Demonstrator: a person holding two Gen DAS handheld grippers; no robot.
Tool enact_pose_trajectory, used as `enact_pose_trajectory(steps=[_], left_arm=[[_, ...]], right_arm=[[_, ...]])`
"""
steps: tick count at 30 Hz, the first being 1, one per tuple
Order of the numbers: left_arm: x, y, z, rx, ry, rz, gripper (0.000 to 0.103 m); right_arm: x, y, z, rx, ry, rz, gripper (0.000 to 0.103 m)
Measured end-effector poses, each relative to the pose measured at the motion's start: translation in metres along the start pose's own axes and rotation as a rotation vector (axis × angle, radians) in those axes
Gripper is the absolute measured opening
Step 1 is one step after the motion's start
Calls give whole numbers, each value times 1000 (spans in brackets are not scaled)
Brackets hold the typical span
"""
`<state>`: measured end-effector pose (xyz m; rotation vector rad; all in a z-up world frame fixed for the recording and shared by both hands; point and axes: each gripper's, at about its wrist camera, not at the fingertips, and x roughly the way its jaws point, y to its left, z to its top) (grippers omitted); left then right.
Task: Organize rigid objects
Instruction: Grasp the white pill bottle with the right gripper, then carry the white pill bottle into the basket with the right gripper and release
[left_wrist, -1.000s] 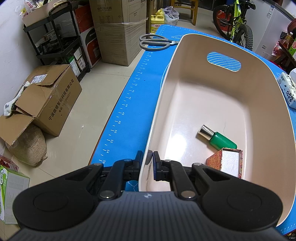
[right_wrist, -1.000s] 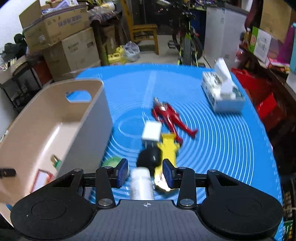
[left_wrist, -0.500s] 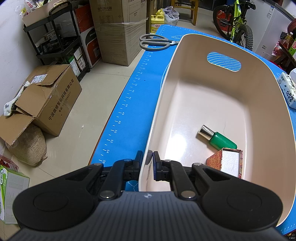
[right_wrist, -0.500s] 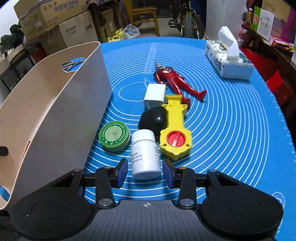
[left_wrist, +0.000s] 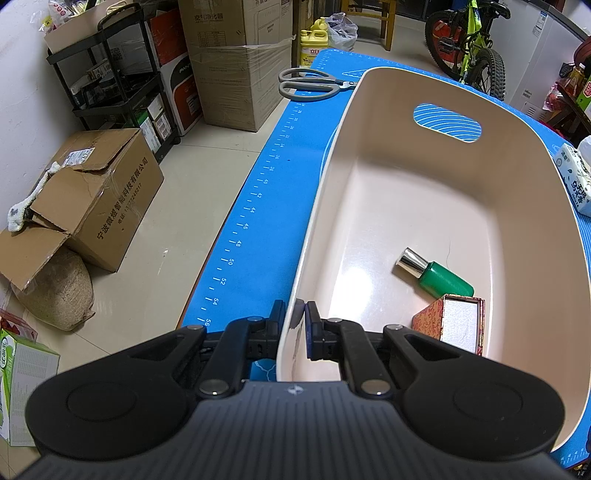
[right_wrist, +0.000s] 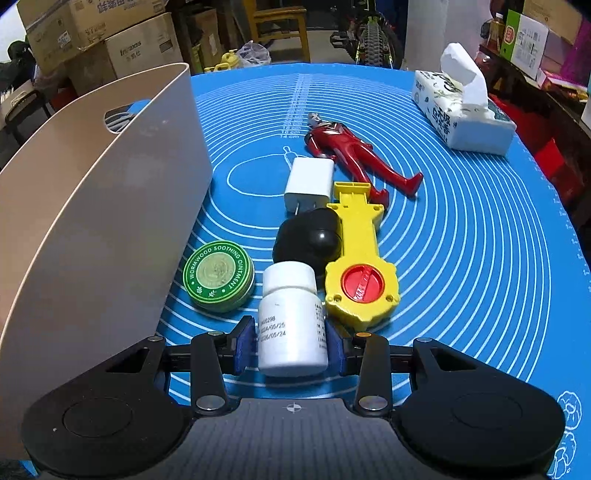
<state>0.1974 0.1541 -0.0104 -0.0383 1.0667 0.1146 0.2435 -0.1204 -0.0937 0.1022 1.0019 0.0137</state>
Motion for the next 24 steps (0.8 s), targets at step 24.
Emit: enact_pose_trajectory(steps=[24], left_arm=[[0, 0, 0, 1, 0, 2, 13]], right_arm=[[-34, 11, -6, -76, -112, 10, 44]])
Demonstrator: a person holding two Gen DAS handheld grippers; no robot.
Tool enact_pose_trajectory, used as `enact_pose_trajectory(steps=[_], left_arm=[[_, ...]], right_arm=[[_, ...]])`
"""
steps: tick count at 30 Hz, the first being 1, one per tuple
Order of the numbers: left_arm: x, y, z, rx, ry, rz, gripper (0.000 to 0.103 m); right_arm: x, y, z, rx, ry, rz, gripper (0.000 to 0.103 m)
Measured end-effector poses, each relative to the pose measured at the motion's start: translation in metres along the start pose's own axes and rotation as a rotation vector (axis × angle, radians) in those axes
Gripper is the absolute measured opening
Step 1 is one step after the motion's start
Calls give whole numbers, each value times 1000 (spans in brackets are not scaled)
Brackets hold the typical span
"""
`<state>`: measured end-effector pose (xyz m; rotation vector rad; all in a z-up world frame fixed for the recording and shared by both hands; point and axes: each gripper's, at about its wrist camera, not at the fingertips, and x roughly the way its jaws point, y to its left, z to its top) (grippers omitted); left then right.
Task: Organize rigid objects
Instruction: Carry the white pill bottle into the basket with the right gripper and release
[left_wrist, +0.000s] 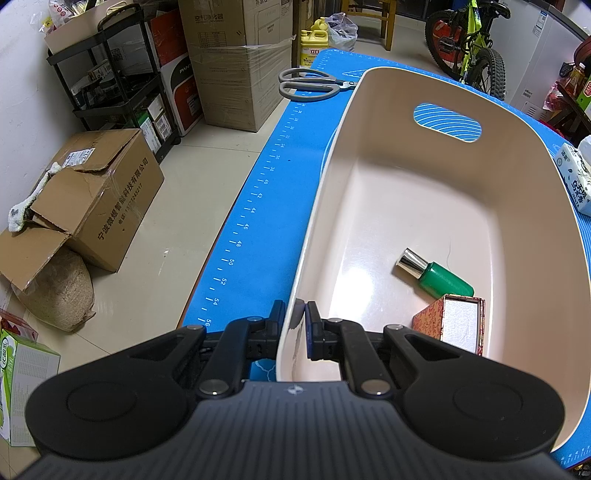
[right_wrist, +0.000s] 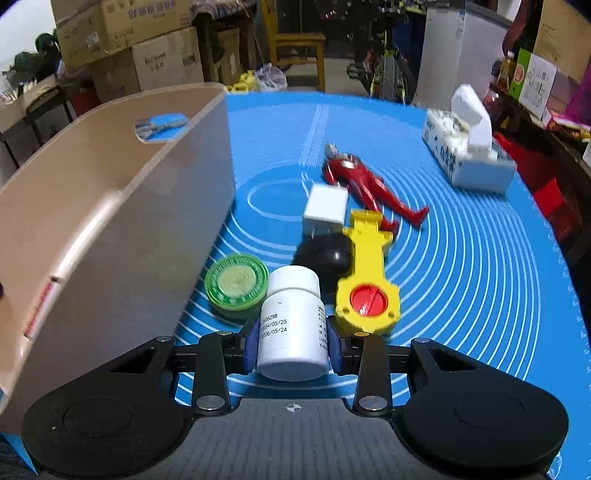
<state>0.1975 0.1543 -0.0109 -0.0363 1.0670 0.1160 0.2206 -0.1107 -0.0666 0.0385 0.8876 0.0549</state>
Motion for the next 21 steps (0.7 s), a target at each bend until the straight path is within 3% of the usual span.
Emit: enact_pose_trajectory(steps=[13, 21], left_arm=[[0, 1, 0, 0, 0, 0, 13], [0, 0, 0, 0, 0, 1, 13]], right_arm=[[-57, 11, 53, 22, -214, 46, 44], [-65, 50, 81, -44, -264, 127, 44]])
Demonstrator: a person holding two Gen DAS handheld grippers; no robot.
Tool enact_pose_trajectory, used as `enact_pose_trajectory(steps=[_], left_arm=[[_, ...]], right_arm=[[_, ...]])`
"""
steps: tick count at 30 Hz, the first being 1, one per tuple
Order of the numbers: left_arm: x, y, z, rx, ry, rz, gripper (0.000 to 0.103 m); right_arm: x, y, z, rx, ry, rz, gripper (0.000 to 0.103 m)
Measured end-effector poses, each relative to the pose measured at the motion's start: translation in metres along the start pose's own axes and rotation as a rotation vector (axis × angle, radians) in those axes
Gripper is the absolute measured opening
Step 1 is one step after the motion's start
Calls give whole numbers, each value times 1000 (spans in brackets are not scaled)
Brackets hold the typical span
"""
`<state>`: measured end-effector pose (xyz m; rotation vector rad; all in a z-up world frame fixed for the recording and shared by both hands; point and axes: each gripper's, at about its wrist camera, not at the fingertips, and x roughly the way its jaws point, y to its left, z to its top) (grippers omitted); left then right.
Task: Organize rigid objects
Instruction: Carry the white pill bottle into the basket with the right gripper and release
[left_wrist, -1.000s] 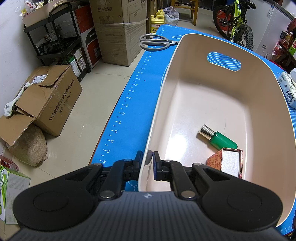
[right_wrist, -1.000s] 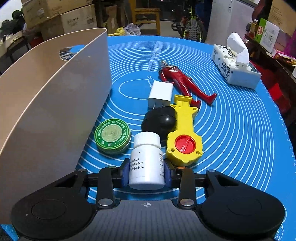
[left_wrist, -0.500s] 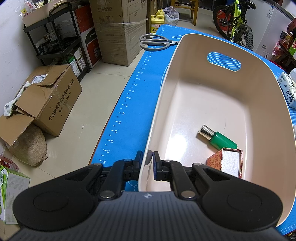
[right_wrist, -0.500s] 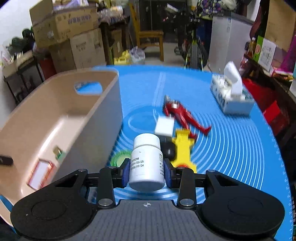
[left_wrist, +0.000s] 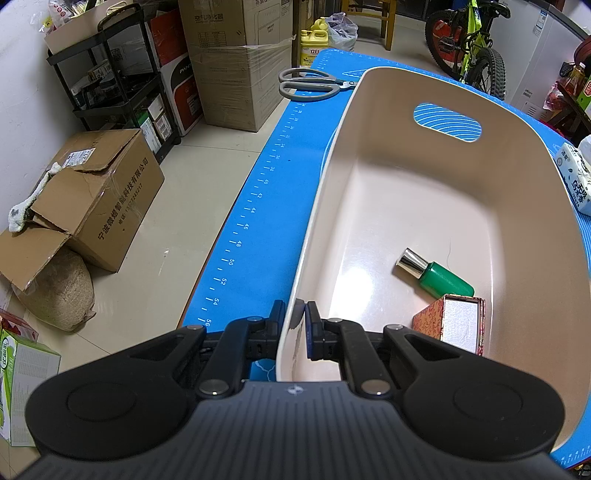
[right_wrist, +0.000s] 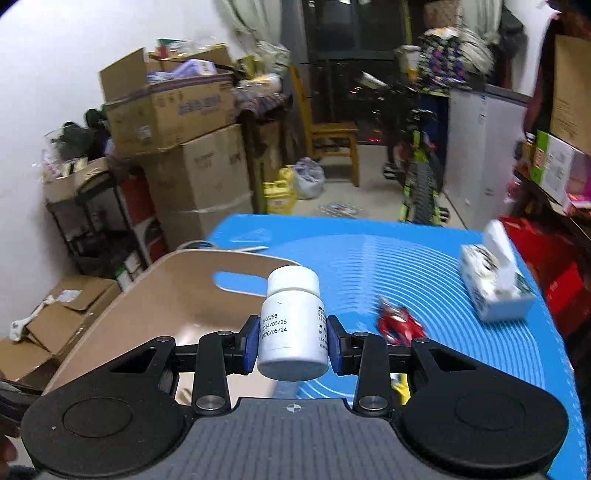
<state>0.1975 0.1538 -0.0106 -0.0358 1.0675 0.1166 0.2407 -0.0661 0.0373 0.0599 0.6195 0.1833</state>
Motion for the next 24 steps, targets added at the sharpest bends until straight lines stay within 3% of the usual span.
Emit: enact_pose_trajectory(steps=[16, 24], left_arm=[[0, 0, 0, 1, 0, 1, 13], [0, 0, 0, 1, 0, 2, 13]], right_arm=[[39, 79, -1, -201, 91, 77, 44], [64, 100, -15, -260, 225, 71, 44]])
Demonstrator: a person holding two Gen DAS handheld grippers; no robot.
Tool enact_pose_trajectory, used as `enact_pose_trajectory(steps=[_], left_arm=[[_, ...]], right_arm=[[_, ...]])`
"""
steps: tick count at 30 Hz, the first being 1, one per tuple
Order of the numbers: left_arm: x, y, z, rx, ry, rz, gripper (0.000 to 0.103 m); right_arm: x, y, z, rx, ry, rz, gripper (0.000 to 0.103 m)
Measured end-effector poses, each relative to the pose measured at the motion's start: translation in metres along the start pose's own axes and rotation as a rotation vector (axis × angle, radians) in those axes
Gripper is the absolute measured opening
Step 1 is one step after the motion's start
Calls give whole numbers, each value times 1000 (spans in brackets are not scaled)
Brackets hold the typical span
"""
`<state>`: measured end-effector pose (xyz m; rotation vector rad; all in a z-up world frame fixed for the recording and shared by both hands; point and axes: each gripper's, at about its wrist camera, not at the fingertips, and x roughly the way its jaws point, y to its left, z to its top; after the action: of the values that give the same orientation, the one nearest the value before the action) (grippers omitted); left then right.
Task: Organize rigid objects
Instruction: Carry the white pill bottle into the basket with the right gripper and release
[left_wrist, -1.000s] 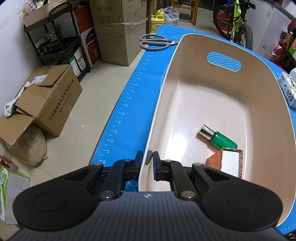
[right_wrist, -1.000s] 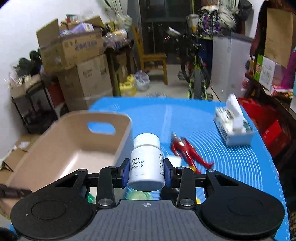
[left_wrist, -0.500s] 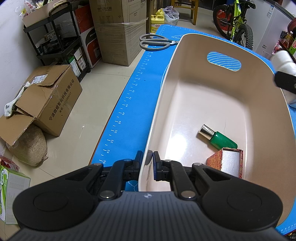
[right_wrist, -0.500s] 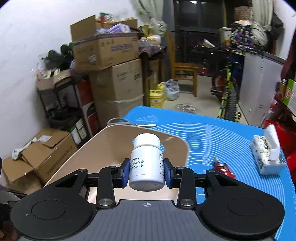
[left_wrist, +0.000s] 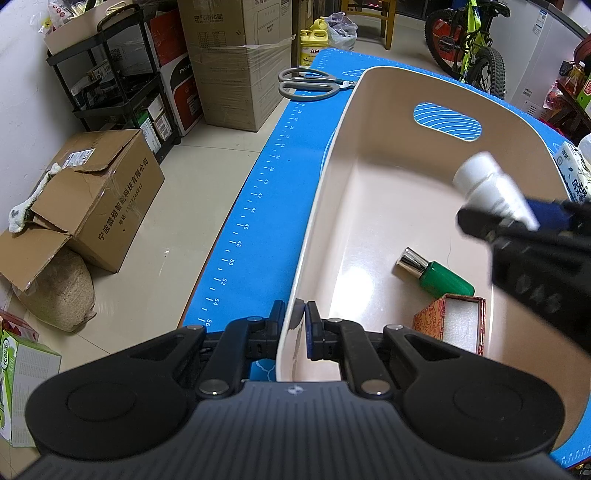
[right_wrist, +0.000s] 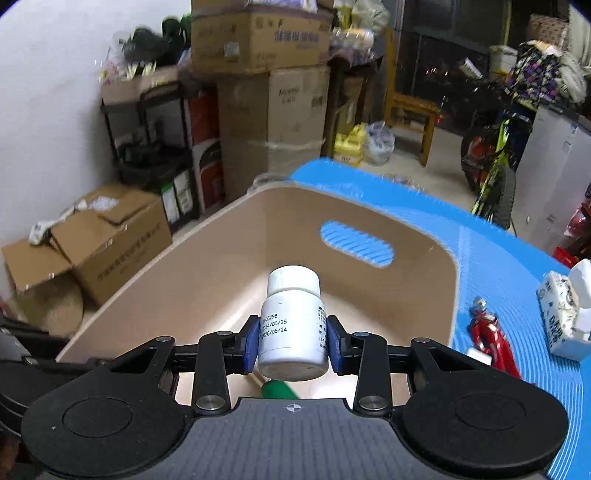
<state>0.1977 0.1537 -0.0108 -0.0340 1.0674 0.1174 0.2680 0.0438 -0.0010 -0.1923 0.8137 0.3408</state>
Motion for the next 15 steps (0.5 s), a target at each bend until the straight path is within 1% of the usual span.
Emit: enact_pose_trajectory(steps=[4, 7, 9, 11, 12, 14, 15], left_arm=[[0, 0, 0, 0, 0, -1, 13], [0, 0, 0, 1, 0, 0, 13], [0, -1, 0, 2, -1, -1, 13], [1, -1, 0, 3, 0, 2, 13], [1, -1, 0, 2, 1, 1, 13], [2, -1, 0, 2, 1, 1, 13], [2, -1, 0, 2, 1, 2, 13]], right_arm=[[20, 4, -3, -1, 105, -7, 44], [30, 3, -8, 6, 158, -9, 44], [34, 3, -11, 9, 175, -15, 44], [33, 1, -9, 25, 182, 2, 44], [32, 1, -9, 26, 179, 3, 46], [30, 1, -9, 26, 163, 7, 53], [27, 1, -9, 28, 154, 14, 54]])
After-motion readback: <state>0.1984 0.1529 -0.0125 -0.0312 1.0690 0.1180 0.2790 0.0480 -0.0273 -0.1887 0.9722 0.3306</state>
